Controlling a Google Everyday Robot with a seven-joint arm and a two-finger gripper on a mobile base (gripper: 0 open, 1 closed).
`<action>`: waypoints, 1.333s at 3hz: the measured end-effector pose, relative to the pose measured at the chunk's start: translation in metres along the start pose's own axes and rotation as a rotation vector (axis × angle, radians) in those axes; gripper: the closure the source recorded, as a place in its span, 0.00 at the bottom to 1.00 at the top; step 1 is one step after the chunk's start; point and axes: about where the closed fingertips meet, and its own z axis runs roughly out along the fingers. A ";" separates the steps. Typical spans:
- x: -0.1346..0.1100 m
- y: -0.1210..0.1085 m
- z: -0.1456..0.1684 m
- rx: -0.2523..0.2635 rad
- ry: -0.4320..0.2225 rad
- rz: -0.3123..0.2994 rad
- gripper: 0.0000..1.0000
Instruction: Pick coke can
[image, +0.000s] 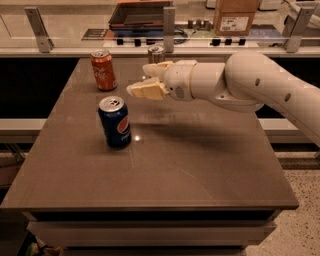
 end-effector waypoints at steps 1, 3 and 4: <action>0.003 -0.015 0.005 0.011 -0.009 0.008 0.63; 0.004 -0.031 0.032 0.030 -0.005 0.015 0.39; 0.002 -0.027 0.045 0.049 0.013 0.006 0.38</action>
Offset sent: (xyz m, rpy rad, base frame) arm 0.0514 0.0035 -0.0089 0.0289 0.0064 -0.0505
